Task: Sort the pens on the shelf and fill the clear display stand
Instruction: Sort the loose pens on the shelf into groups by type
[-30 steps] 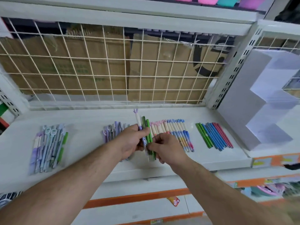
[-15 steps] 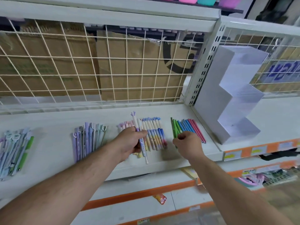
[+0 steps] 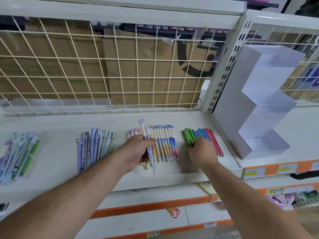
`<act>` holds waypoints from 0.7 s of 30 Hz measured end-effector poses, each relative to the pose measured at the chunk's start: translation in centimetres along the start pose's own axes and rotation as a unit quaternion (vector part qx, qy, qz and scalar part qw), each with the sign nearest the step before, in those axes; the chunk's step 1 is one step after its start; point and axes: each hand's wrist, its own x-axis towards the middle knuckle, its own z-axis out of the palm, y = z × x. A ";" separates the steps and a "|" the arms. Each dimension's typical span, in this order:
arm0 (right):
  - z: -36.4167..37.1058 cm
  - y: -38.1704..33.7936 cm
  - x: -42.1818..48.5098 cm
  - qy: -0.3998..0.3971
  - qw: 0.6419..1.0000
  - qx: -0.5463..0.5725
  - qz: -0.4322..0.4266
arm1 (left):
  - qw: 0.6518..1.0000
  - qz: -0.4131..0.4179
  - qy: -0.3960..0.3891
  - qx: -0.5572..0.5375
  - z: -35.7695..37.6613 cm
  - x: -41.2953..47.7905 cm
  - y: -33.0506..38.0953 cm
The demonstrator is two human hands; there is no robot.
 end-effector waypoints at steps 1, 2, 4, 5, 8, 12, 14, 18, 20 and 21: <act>0.1 0.0 0.1 0.003 1.000 0.000 -0.006 | 1.000 -0.002 0.001 -0.001 -0.1 0.1 -0.1; 0.1 0.0 0.2 0.008 1.000 0.001 -0.014 | 1.000 -0.004 0.001 -0.002 -0.1 0.1 -0.1; 0.1 -0.2 0.3 0.016 0.999 0.003 -0.029 | 1.000 -0.004 0.004 -0.006 -0.2 0.2 0.0; 0.1 -0.2 0.3 0.018 0.999 0.002 -0.034 | 1.000 -0.003 0.004 -0.008 -0.2 0.2 0.1; 0.3 -0.4 0.1 0.020 0.999 0.004 -0.033 | 1.000 -0.001 0.003 -0.011 -0.3 0.2 0.3; 0.1 -1.3 -0.9 0.043 0.997 0.051 -0.042 | 1.000 -0.002 -0.007 -0.012 -0.6 0.3 0.2; -0.2 -2.5 -1.9 0.028 0.989 0.129 -0.061 | 1.000 -0.001 -0.011 -0.007 -0.8 0.3 0.1; -0.5 -5.4 -4.6 -0.102 0.945 0.292 -0.105 | 1.000 0.008 -0.012 -0.018 -0.8 -0.4 0.5; -0.5 -6.5 -5.9 -0.189 0.912 0.347 -0.114 | 0.999 0.015 -0.008 -0.027 -0.9 -1.0 0.6; -0.5 -6.8 -6.3 -0.219 0.901 0.354 -0.120 | 0.999 0.016 -0.010 -0.030 -1.0 -1.2 0.7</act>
